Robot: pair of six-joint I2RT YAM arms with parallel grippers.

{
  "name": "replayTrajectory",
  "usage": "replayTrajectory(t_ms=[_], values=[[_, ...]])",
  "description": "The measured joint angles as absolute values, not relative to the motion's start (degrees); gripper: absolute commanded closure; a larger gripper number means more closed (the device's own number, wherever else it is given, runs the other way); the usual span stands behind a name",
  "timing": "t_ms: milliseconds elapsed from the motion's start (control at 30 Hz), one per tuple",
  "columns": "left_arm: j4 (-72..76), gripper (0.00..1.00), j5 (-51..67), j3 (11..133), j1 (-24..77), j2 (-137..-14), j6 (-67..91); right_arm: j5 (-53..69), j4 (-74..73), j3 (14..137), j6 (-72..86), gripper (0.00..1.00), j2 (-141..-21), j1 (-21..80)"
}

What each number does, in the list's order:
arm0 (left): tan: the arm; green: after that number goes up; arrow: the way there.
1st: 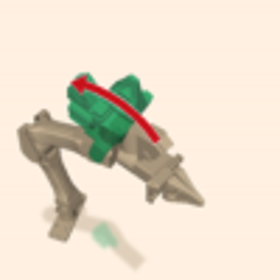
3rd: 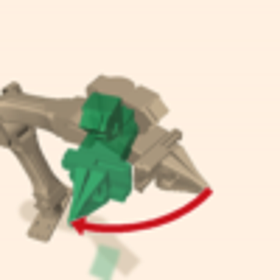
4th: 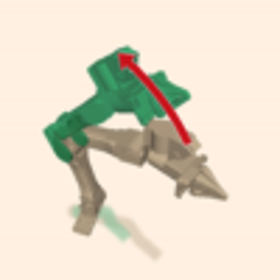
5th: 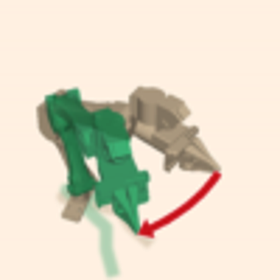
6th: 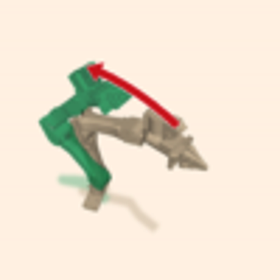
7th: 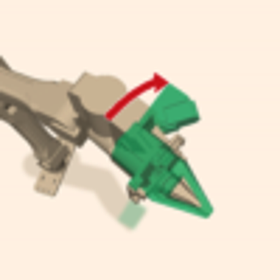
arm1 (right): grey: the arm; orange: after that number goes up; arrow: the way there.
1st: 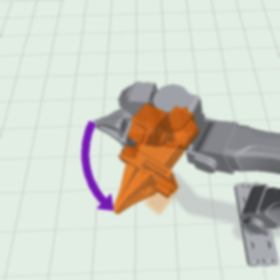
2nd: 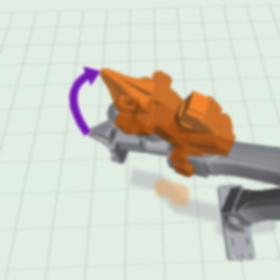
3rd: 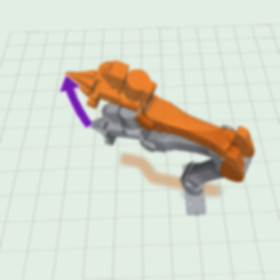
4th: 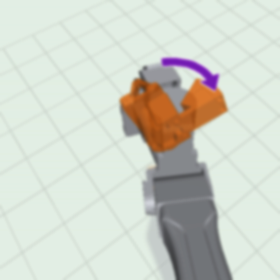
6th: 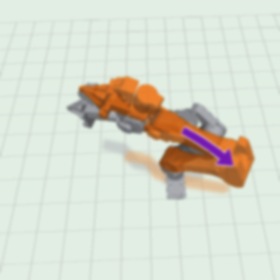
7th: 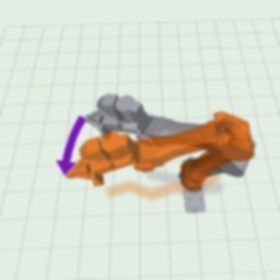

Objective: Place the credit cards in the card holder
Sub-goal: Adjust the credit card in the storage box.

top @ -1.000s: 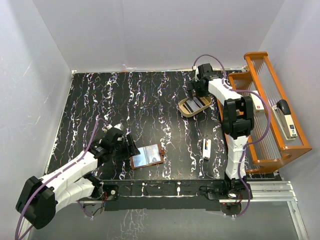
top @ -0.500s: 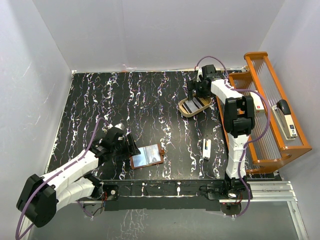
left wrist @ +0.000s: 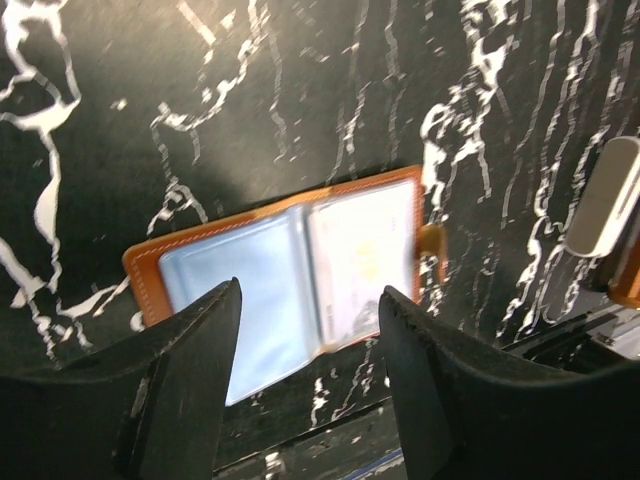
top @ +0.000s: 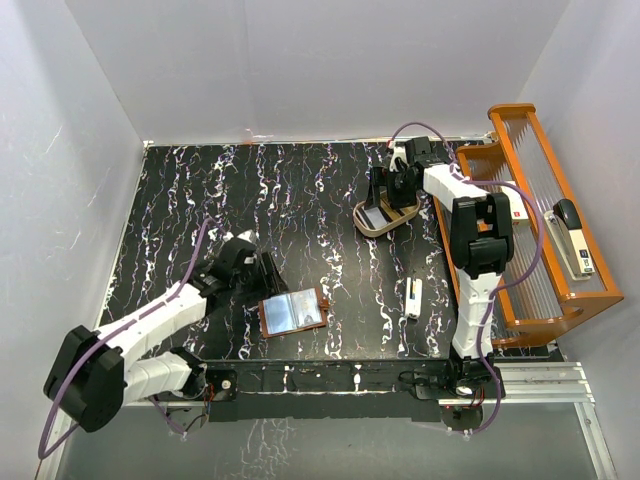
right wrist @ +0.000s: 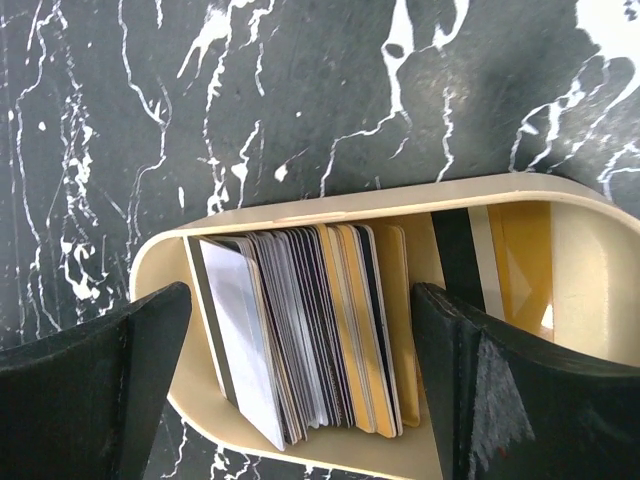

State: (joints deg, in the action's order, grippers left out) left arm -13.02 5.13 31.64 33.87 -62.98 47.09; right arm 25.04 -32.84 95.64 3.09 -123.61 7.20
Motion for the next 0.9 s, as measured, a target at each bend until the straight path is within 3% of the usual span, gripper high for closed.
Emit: replayTrajectory(t_ms=[900], values=[[-0.7,0.54,8.1,52.6,33.8,-91.2,46.8,31.2,-32.8,87.3,5.5,0.42,-116.7,7.3]])
